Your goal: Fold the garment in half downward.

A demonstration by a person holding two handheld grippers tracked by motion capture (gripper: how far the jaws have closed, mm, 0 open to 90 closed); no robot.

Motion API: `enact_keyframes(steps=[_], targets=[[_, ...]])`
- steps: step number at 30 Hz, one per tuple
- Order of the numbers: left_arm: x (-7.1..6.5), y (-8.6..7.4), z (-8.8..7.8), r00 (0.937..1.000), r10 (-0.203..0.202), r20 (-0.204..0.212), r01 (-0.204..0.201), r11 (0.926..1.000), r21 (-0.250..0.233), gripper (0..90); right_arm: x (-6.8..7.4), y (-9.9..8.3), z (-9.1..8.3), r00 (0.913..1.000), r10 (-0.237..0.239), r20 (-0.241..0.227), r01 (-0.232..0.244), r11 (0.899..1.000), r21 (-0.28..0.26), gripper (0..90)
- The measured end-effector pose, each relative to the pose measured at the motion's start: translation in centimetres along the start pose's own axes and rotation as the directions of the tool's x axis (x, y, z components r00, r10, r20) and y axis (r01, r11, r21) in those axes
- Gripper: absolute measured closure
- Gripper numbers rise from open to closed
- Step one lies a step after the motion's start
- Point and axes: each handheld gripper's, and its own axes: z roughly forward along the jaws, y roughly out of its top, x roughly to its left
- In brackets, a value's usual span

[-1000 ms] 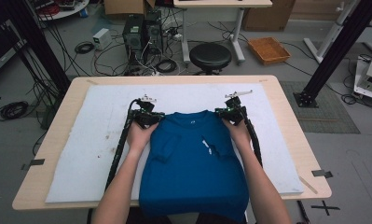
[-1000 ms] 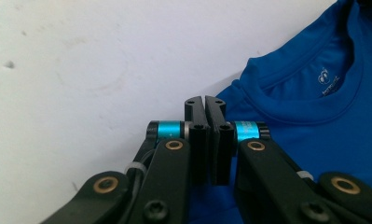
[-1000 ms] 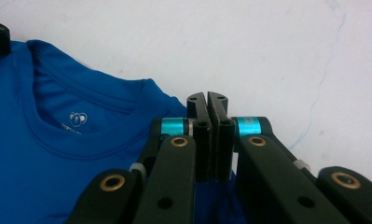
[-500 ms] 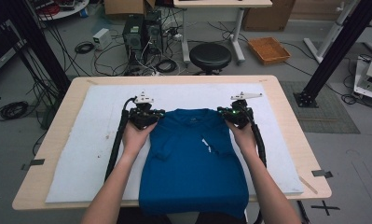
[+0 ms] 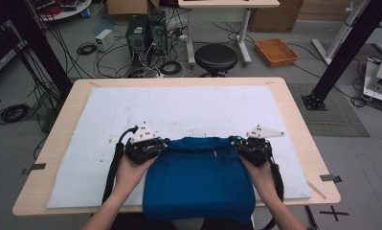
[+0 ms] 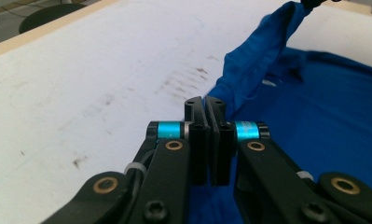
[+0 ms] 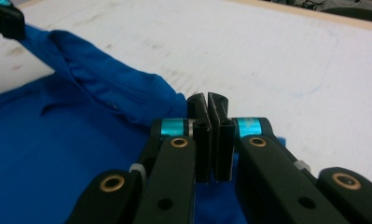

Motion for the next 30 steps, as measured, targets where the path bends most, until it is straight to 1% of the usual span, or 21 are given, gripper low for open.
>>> enact_keyframes(steps=[2, 4, 6, 8, 9, 10, 12, 13, 14, 15, 16, 17, 19, 21, 22, 24, 25, 27, 28, 29, 30], targets=[[-0.8, -0.6, -0.4, 0.9997, 0.024, 0.01, -0.024, 0.9997, 0.009, 88.0, 0.9, -1.0, -0.8, 0.9999, -0.012, -0.004, 0.012, 1.0, 0.004, 89.0], [-1.7, -1.3, -0.9, 0.9987, 0.047, 0.021, -0.047, 0.9988, 0.013, 87.9, 1.7, -1.8, -1.6, 0.9996, -0.03, 0.003, 0.03, 1.0, 0.006, 89.0], [-2.5, -2.0, -1.2, 0.9968, 0.078, 0.016, -0.079, 0.9966, 0.026, 88.0, 2.5, -2.6, -2.2, 0.9986, -0.052, 0.01, 0.051, 0.999, 0.015, 88.8], [-3.1, -2.7, -1.5, 0.9948, 0.101, 0.015, -0.101, 0.9943, 0.033, 87.9, 3.3, -3.2, -2.7, 0.9974, -0.072, 0.013, 0.071, 0.997, 0.029, 88.7], [-3.4, -3.0, -1.6, 0.9943, 0.105, 0.018, -0.106, 0.9938, 0.035, 87.9, 4.0, -3.8, -3.0, 0.9954, -0.096, 0.01, 0.095, 0.995, 0.041, 88.6], [-3.6, -3.3, -1.7, 0.9938, 0.11, 0.02, -0.11, 0.9932, 0.038, 87.9, 4.0, -3.8, -3.0, 0.9954, -0.096, 0.01, 0.095, 0.995, 0.041, 88.6], [-4.0, -4.0, -1.9, 0.993, 0.114, 0.028, -0.115, 0.9925, 0.039, 87.9, 4.7, -4.4, -3.3, 0.9919, -0.126, 0.013, 0.125, 0.99, 0.06, 88.6], [-4.3, -4.3, -1.9, 0.993, 0.113, 0.034, -0.114, 0.9927, 0.04, 87.9, 5.2, -5.0, -3.6, 0.9904, -0.137, 0.011, 0.136, 0.988, 0.071, 88.6], [-4.5, -4.5, -2.0, 0.9927, 0.115, 0.037, -0.117, 0.9923, 0.042, 87.9, 5.2, -5.0, -3.6, 0.9904, -0.137, 0.011, 0.136, 0.988, 0.071, 88.6], [-4.8, -4.8, -2.1, 0.9922, 0.118, 0.039, -0.12, 0.9919, 0.042, 87.9, 5.4, -5.3, -3.7, 0.989, -0.147, 0.011, 0.146, 0.986, 0.076, 88.5], [-5.0, -5.1, -2.1, 0.9915, 0.123, 0.045, -0.125, 0.9911, 0.046, 87.8, 5.8, -5.9, -3.8, 0.9859, -0.167, 0.011, 0.165, 0.981, 0.097, 88.2], [-5.2, -5.3, -2.1, 0.9913, 0.122, 0.049, -0.125, 0.9908, 0.053, 87.8, 5.8, -5.9, -3.8, 0.9859, -0.167, 0.011, 0.165, 0.981, 0.097, 88.2], [-5.6, -5.8, -2.1, 0.9893, 0.134, 0.057, -0.138, 0.9879, 0.07, 87.8, 6.1, -6.3, -3.8, 0.9851, -0.172, 0.005, 0.17, 0.979, 0.11, 87.8], [-5.9, -6.2, -2.1, 0.9888, 0.132, 0.07, -0.138, 0.9868, 0.085, 87.4, 6.4, -6.6, -4.0, 0.9833, -0.182, 0.0, 0.18, 0.976, 0.121, 87.4], [-6.0, -6.3, -2.1, 0.9879, 0.133, 0.08, -0.14, 0.9862, 0.088, 86.1, 6.5, -6.7, -4.1, 0.9824, -0.187, -0.002, 0.186, 0.975, 0.123, 86.4], [-6.2, -6.5, -2.1, 0.9869, 0.126, 0.101, -0.137, 0.9851, 0.104, 79.2, 6.7, -6.8, -4.3, 0.9817, -0.19, -0.004, 0.189, 0.974, 0.124, 81.9], [-6.4, -6.6, -2.1, 0.9849, 0.126, 0.119, -0.138, 0.9855, 0.099, 76.6, 6.6, -6.9, -4.5, 0.9817, -0.19, -0.003, 0.189, 0.974, 0.121, 80.9], [-6.8, -6.4, -2.3, 0.9834, 0.133, 0.124, -0.144, 0.9859, 0.085, 70.0, 6.5, -6.8, -4.7, 0.9826, -0.186, 0.003, 0.184, 0.976, 0.116, 79.6], [-6.9, -6.2, -2.4, 0.9834, 0.131, 0.126, -0.141, 0.987, 0.077, 68.3, 6.2, -6.6, -4.8, 0.9838, -0.179, 0.013, 0.176, 0.978, 0.108, 77.7], [-6.8, -6.0, -2.4, 0.9841, 0.133, 0.118, -0.141, 0.9875, 0.07, 66.9, 5.8, -6.4, -4.9, 0.9851, -0.17, 0.027, 0.166, 0.981, 0.1, 75.6], [-6.7, -5.7, -2.5, 0.9862, 0.128, 0.105, -0.135, 0.989, 0.061, 64.2, 5.3, -6.1, -4.9, 0.9869, -0.156, 0.04, 0.152, 0.984, 0.09, 73.7]])
